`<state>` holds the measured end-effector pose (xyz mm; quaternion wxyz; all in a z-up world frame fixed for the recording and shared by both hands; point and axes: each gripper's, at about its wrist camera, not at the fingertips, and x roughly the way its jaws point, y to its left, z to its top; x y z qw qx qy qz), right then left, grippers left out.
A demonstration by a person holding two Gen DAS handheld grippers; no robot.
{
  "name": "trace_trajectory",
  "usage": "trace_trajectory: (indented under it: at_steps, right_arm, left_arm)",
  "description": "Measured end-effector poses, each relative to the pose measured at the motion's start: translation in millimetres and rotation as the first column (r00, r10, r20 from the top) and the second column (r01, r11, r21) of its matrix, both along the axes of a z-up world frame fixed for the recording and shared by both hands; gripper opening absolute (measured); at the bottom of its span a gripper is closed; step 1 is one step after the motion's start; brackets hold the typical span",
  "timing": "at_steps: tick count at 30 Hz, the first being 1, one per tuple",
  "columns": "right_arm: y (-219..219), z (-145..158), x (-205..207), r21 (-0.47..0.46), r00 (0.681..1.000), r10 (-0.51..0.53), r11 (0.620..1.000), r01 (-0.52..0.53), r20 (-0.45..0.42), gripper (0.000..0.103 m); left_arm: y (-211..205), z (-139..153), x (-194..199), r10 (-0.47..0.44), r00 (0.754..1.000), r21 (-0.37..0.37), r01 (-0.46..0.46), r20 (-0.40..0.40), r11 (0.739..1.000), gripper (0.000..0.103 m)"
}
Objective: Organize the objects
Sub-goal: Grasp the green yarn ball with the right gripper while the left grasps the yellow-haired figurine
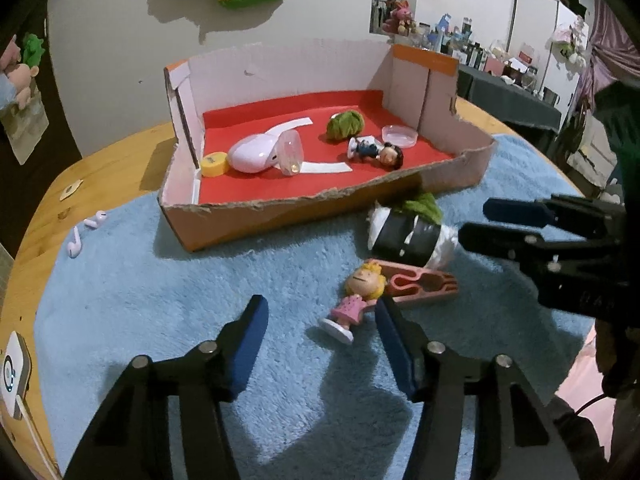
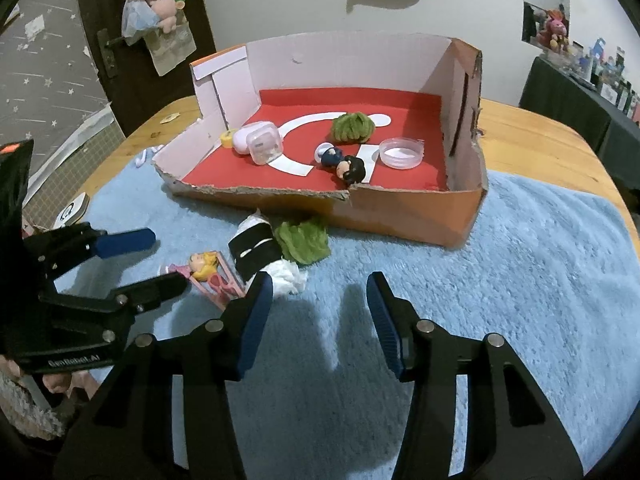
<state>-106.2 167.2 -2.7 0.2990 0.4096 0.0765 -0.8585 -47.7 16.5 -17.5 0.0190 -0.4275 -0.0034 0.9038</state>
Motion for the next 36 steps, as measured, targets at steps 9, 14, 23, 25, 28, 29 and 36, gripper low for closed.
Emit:
trace_trajectory:
  at_steps: [9, 14, 23, 25, 28, 29, 36]
  right_arm:
    - [-5, 5, -14, 0.000, 1.000, -0.007, 1.000, 0.007, -0.017, 0.047]
    - [-12, 0, -25, 0.016, 1.000, -0.003, 1.000, 0.003, -0.010, 0.047]
    - [-25, -9, -35, 0.024, 1.000, 0.015, 1.000, -0.015, 0.014, 0.047]
    - [-27, -11, -35, 0.020, 1.000, 0.023, 1.000, -0.023, 0.021, 0.047]
    - [-27, -14, -36, 0.006, 0.999, 0.029, 1.000, -0.029, 0.034, 0.047]
    - [-26, -15, -36, -0.006, 0.998, 0.031, 1.000, -0.031, 0.046, 0.045]
    - [-27, -16, -29, -0.036, 0.993, 0.077, 0.997, -0.074, 0.091, 0.030]
  left_arm:
    - [-8, -4, -10, 0.017, 1.000, 0.003, -0.017, 0.015, 1.000, 0.054]
    - [-5, -9, -16, 0.011, 0.999, -0.009, -0.011, 0.031, 1.000, 0.054]
    - [0, -10, -22, 0.011, 1.000, -0.012, -0.010, 0.023, 1.000, 0.054]
    - [1, -11, -22, 0.014, 1.000, -0.008, -0.014, 0.019, 1.000, 0.054]
    - [2, -10, -21, 0.016, 1.000, -0.005, -0.016, 0.013, 1.000, 0.049]
    - [2, -10, -21, 0.016, 1.000, -0.005, -0.016, 0.012, 1.000, 0.045]
    - [11, -9, -19, -0.010, 1.000, -0.013, 0.010, 0.002, 1.000, 0.022]
